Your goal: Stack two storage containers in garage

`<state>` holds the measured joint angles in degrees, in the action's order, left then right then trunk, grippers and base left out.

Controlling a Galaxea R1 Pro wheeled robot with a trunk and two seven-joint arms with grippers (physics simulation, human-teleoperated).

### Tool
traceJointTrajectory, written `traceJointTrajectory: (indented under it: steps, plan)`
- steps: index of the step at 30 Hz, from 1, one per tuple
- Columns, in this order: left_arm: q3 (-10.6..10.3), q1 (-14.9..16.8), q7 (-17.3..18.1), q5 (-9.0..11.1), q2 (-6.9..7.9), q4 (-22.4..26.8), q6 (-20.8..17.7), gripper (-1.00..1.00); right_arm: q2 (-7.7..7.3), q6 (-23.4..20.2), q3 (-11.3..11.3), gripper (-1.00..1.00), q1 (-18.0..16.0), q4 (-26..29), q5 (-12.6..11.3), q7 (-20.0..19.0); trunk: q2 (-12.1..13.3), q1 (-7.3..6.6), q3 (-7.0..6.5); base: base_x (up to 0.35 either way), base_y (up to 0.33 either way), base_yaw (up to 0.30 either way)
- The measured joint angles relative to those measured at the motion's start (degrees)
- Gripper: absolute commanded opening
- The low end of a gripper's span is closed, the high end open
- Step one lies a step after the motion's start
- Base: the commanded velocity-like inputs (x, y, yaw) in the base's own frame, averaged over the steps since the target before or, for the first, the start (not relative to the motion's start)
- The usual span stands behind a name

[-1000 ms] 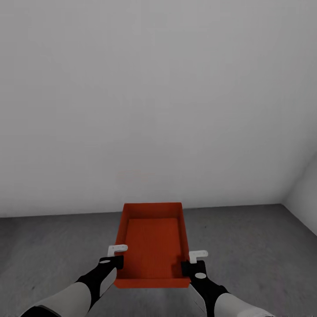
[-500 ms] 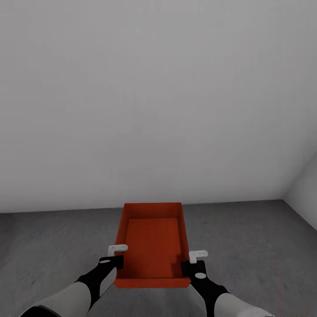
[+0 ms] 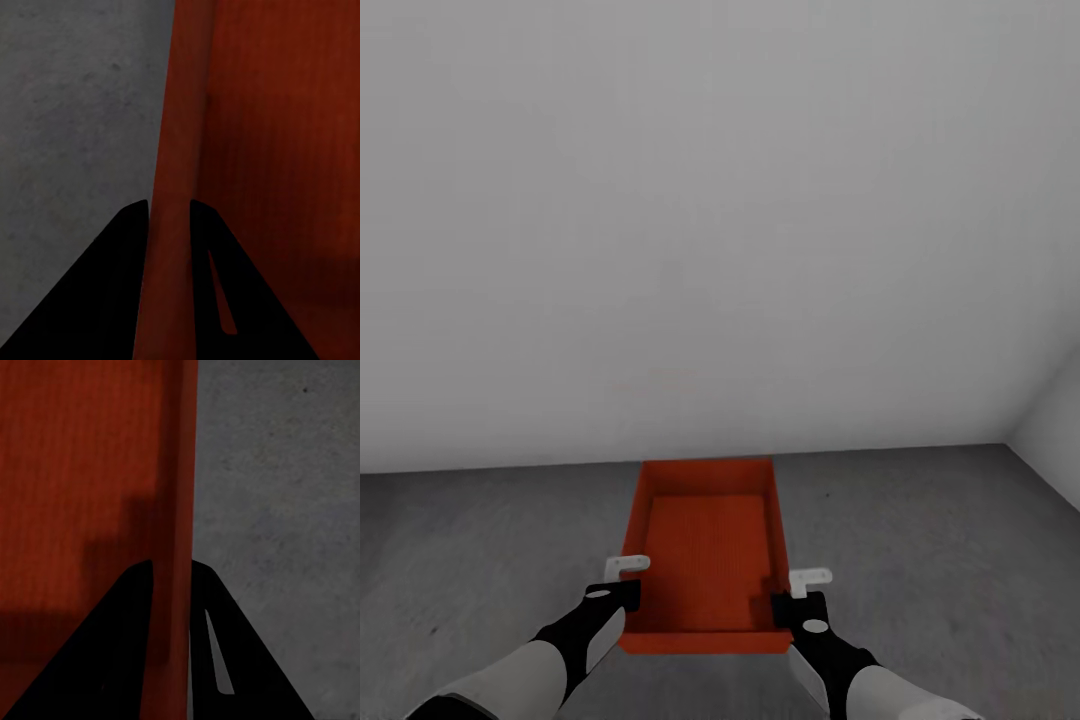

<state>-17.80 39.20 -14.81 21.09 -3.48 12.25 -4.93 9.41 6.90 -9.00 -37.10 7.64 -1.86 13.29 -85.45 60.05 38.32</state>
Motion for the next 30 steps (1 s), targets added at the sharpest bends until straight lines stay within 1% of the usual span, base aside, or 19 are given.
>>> traceJointTrajectory:
  steps: [17, 30]
  plan:
    - [-0.2, 0.0, 0.0, 0.2, 0.08, 0.0, -0.1, -1.00, 0.09, -0.1, 0.0, -1.00, 0.0, 0.0, 0.0, 0.1, -6.8, 3.73, 4.62, 0.000, 0.000, 0.000]
    - [-0.1, 0.0, 0.0, 0.0, 0.11, 0.3, -0.4, -1.00, 0.08, -0.2, 0.2, -1.00, 0.0, 0.0, 0.1, 0.0, -6.8, 3.74, 5.83, 0.000, 0.000, 0.000]
